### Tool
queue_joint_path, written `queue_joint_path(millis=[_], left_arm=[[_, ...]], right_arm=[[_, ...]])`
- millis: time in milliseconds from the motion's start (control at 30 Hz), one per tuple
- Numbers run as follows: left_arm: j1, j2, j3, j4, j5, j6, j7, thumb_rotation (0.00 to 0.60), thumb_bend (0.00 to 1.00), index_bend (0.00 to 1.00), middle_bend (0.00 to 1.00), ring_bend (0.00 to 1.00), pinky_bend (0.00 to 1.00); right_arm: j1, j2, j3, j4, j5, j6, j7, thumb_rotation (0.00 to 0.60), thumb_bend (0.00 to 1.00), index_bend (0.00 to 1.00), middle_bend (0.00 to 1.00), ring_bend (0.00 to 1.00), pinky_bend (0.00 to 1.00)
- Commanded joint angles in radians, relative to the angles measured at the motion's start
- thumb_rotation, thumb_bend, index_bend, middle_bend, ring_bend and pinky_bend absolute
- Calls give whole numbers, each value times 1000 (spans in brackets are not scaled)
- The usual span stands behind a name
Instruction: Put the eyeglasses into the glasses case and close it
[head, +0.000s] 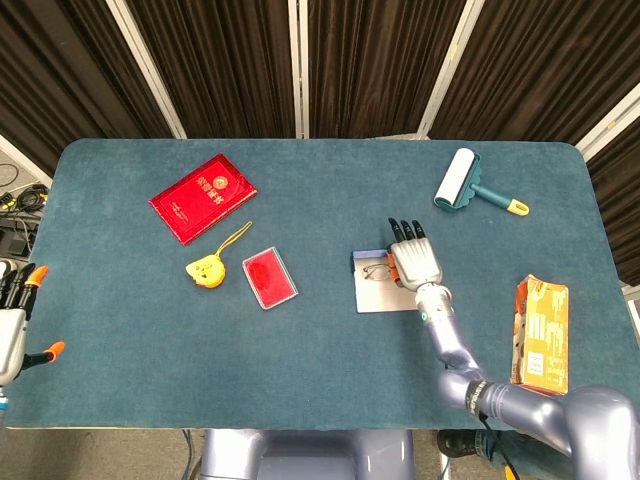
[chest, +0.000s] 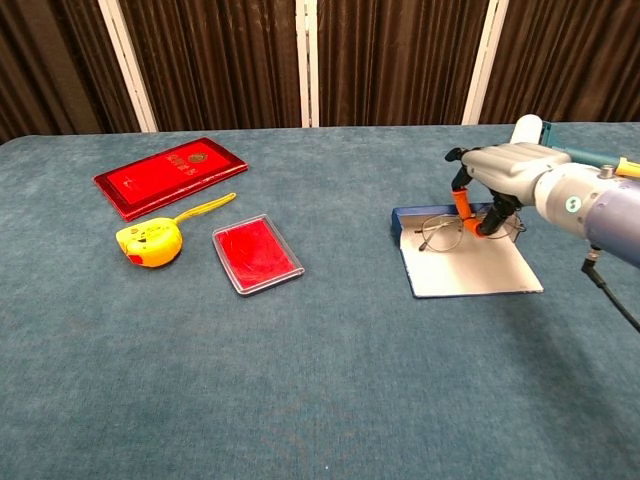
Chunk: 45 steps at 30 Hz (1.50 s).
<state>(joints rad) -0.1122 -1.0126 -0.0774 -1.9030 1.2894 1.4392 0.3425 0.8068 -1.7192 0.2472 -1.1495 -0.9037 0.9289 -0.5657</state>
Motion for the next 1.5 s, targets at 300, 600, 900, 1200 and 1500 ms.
queue_joint_path(millis=[300,600,900,1200,1500], left_arm=[[-3,2,1,1,-4,-3,-3,600,0,0,0,0,0],[-8,-5,6,3,-4,-6,8,600,0,0,0,0,0],[-10,-8,4,6,-11,-5,8,600,0,0,0,0,0],[-16,-10,-3,16,-35,-13,5,600,0,0,0,0,0],[-23,-16,-8,28,-58,-23,10,600,0,0,0,0,0]], right_arm=[[11,-18,13,28,46,2,-30,600,196,202,0,0,0],[-15,31,9,-59,20,53,-20,600,74,0,0,0,0],[-2,2,0,-2,25,26,-14,600,6,0,0,0,0],[34,-63,14,129,38,-19,-9,600,6,0,0,0,0],[70,-111,51,230,65,-56,-2,600,5,0,0,0,0]])
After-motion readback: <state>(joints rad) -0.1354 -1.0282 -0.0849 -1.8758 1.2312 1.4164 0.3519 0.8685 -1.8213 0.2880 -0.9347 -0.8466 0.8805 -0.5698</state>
